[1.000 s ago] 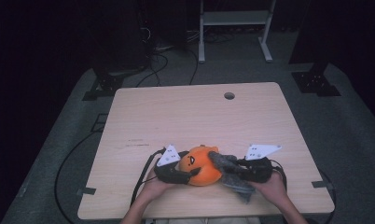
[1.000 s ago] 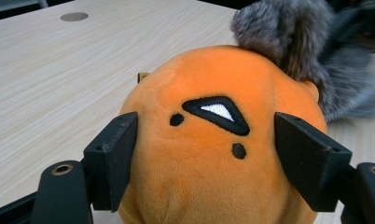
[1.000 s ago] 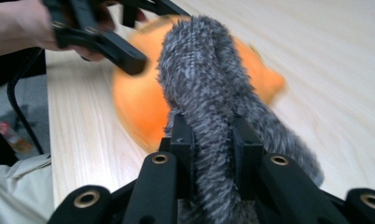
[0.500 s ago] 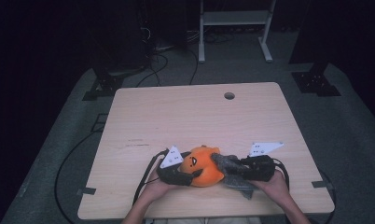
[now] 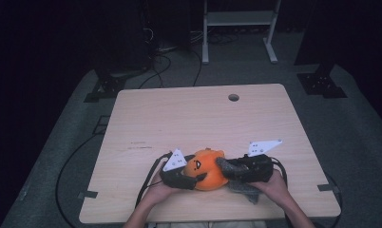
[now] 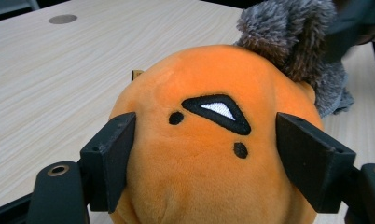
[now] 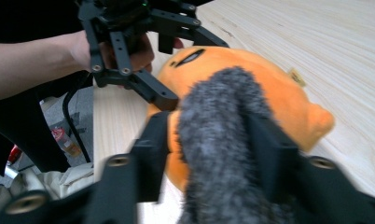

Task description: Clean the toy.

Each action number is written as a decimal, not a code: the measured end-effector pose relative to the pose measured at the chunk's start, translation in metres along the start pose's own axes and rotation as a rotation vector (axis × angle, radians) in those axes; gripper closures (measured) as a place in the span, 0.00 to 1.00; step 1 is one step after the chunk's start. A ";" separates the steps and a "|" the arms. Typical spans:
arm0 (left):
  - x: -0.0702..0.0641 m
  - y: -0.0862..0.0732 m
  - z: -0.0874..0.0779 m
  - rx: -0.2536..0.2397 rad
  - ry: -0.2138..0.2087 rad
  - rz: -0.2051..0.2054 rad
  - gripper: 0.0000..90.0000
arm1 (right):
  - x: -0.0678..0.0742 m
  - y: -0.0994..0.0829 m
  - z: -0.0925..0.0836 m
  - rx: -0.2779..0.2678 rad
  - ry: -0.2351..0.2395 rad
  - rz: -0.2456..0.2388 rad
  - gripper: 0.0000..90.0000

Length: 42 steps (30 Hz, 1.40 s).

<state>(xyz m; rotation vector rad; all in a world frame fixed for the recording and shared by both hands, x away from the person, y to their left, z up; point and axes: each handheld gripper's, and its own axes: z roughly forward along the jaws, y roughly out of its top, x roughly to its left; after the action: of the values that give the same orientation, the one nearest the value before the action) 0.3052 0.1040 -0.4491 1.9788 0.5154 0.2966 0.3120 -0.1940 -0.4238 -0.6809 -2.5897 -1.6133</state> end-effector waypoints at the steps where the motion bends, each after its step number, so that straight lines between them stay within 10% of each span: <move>1: 0.001 0.000 0.000 -0.002 -0.004 -0.006 0.26 | -0.002 -0.001 -0.001 0.002 -0.014 0.013 0.65; 7: 0.001 0.001 0.001 0.005 -0.002 -0.003 0.25 | -0.006 -0.003 -0.002 0.036 -0.058 0.053 0.85; 13: 0.000 0.003 0.002 0.008 0.021 -0.017 0.25 | 0.031 0.010 0.004 0.054 -0.024 -0.088 0.86; 16: -0.001 0.004 0.003 0.021 0.024 -0.003 0.26 | 0.040 0.007 0.014 0.122 -0.101 -0.179 0.86; 23: 0.007 0.007 0.003 0.032 0.007 -0.116 0.28 | 0.024 -0.010 -0.005 0.142 -0.202 -0.127 0.88; 27: 0.003 0.010 0.008 0.023 0.025 -0.117 0.27 | 0.038 -0.001 0.003 0.103 -0.145 -0.161 0.87; 33: 0.017 0.011 -0.002 0.026 -0.112 -0.149 0.22 | 0.031 -0.003 0.011 0.138 -0.192 -0.165 0.87; 42: 0.016 0.009 0.002 0.019 -0.038 -0.157 0.39 | 0.042 0.001 0.019 0.139 -0.213 -0.218 0.87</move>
<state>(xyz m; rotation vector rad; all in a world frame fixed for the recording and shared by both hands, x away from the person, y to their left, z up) 0.3219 0.1072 -0.4424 1.9458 0.6469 0.1557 0.2780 -0.1621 -0.4222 -0.6103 -2.9902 -1.4633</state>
